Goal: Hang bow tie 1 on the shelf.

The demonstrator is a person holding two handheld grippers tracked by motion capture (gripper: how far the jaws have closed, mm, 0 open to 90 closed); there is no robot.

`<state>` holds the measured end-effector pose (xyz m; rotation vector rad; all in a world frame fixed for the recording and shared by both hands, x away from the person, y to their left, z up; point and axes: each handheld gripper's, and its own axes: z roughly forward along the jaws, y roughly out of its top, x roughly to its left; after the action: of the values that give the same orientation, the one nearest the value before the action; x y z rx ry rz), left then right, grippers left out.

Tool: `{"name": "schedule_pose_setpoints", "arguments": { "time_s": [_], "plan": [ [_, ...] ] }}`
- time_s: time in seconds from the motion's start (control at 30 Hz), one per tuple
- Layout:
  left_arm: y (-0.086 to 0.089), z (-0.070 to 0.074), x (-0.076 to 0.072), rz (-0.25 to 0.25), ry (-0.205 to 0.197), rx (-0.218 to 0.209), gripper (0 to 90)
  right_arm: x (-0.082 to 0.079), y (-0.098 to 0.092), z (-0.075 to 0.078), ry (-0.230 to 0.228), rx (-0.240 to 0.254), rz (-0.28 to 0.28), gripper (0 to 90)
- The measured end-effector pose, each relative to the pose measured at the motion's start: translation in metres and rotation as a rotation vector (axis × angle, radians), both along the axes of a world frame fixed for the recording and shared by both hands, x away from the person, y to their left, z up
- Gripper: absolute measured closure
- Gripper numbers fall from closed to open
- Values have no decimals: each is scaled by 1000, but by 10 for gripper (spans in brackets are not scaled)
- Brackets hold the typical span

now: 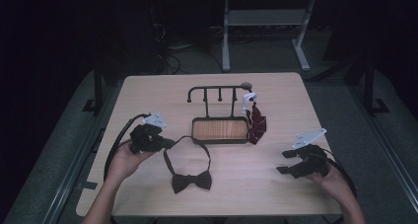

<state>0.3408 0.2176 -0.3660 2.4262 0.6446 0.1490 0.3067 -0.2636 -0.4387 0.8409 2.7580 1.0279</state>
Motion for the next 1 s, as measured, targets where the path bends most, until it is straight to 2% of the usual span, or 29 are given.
{"name": "schedule_pose_setpoints", "arguments": {
  "time_s": [0.07,0.13,0.47,0.87,1.0],
  "plan": [
    [-2,2,-1,5,0,-11,893,-1,0,1,4,-1,-5,335],
    [-1,6,0,-8,-8,2,893,0,0,1,0,0,-4,335],
    [0,23,-3,-16,-29,-27,893,1,-1,0,6,-5,-4,332],
    [-6,39,-1,-36,-44,-7,893,2,-3,-1,-5,5,-3,326],
    [-8,42,-1,-36,-43,-16,893,2,-3,0,-4,5,-8,326]
  ]
}}
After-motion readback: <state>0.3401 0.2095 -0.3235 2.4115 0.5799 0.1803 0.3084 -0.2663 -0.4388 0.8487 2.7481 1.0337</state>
